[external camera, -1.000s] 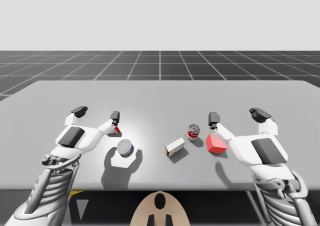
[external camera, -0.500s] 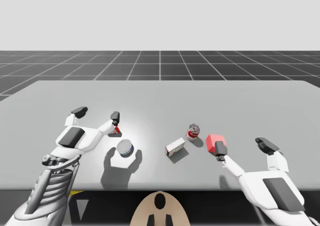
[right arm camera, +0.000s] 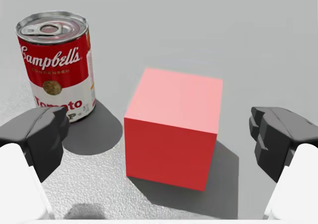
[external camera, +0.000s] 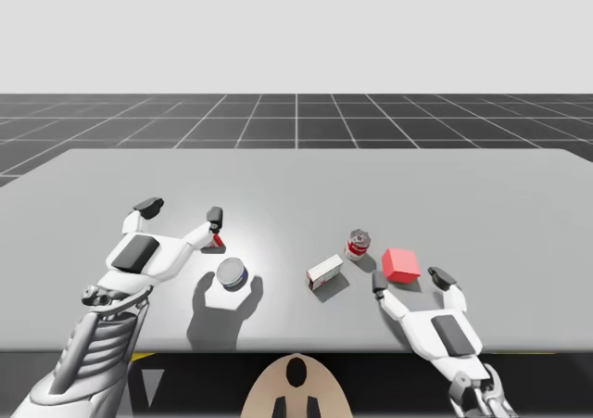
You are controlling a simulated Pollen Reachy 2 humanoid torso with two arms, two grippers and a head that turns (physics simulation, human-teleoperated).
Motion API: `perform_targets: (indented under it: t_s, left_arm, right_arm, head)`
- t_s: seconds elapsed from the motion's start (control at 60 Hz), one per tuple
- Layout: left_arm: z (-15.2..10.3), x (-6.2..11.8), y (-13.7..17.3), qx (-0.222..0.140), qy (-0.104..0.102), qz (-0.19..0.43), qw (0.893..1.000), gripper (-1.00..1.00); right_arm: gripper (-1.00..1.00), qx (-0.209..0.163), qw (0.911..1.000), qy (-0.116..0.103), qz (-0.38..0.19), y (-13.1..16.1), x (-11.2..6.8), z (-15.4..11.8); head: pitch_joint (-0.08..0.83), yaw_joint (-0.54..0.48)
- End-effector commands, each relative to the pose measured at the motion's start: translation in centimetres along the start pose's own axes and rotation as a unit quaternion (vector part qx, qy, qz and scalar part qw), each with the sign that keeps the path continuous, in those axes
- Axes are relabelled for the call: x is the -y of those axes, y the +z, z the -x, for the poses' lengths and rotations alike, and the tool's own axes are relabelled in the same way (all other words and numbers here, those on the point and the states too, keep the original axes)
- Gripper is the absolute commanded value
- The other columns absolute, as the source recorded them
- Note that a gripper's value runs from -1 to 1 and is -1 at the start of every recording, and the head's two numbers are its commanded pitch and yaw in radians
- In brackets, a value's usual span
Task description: Find the red cube and pick it up.
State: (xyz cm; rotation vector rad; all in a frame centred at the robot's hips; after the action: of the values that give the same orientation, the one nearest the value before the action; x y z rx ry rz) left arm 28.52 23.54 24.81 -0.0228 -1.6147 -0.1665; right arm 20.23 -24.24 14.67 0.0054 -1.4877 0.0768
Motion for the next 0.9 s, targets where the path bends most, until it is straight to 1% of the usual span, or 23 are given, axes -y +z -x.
perform_targets:
  t_s: [0.017, 0.083, 0.183, 0.3, 0.383, 0.45, 0.483, 0.5, 0.517, 0.533, 0.75, 0.85, 0.9]
  left_arm:
    - [0.0, 0.0, 0.0, 0.0, -0.002, 0.0, 1.0, -1.0]
    - [0.0, 0.0, 0.0, 0.0, -0.002, 0.0, 1.0, -1.0]
    - [0.0, 0.0, 0.0, 0.0, -0.002, 0.0, 1.0, -1.0]
    - [0.0, 0.0, 0.0, 0.0, -0.002, 0.0, 1.0, -1.0]
    - [0.0, 0.0, 0.0, 0.0, -0.002, 0.0, 1.0, -1.0]
    - [0.0, 0.0, 0.0, 0.0, -0.002, 0.0, 1.0, -1.0]
    - [0.0, 0.0, 0.0, 0.0, -0.002, 0.0, 1.0, -1.0]
    - [0.0, 0.0, 0.0, 0.0, -0.002, 0.0, 1.0, -1.0]
    - [0.0, 0.0, 0.0, 0.0, -0.002, 0.0, 1.0, -1.0]
    - [0.0, 0.0, 0.0, 0.0, -0.002, 0.0, 1.0, -1.0]
    - [0.0, 0.0, 0.0, 0.0, -0.002, 0.0, 1.0, -1.0]
    - [0.1, 0.1, -0.1, -0.003, -0.002, 0.001, 1.0, -1.0]
    - [0.1, 0.1, -0.1, -0.004, -0.003, 0.001, 1.0, -1.0]
  right_arm:
    - [-1.0, -0.02, 0.9993, -0.023, 0.02, -1.6, -1.4, 1.8]
    - [-1.0, -0.026, 0.9991, -0.021, 0.025, -2.2, -1.5, 2.1]
    - [-1.0, -0.035, 0.9985, -0.026, 0.032, -3.3, -1.5, 2.4]
    - [-1.0, -0.042, 0.9979, -0.024, 0.042, -4.3, -1.2, 2.5]
    - [-1.0, -0.051, 0.9972, -0.03, 0.045, -4.7, -0.9, 2.6]
    - [-1.0, -0.058, 0.997, -0.037, 0.035, -4.8, -0.8, 2.7]
    - [-0.78, -0.056, 0.9971, -0.034, 0.04, -4.8, -0.9, 2.8]
    - [-0.33, -0.054, 0.997, -0.031, 0.046, -4.7, -0.9, 2.8]
    - [-0.02, -0.056, 0.997, -0.034, 0.042, -4.8, -0.9, 2.8]
    - [0.99, -0.058, 0.9967, -0.037, 0.043, -4.7, -0.9, 2.9]
    - [1.0, -0.065, 0.9961, -0.044, 0.04, -4.6, -0.7, 3.1]
    - [1.0, -0.065, 0.9961, -0.046, 0.039, -4.6, -0.7, 3.1]
    - [1.0, -0.065, 0.9961, -0.046, 0.039, -4.6, -0.7, 3.1]
  head:
    - [0.734, -0.38]
    - [0.734, -0.38]
    - [0.732, -0.38]
    - [0.73, -0.38]
    - [0.729, -0.38]
    - [0.727, -0.38]
    - [0.725, -0.38]
    - [0.725, -0.38]
    - [0.724, -0.38]
    - [0.723, -0.38]
    - [0.694, -0.39]
    - [0.635, -0.39]
    - [0.588, -0.4]
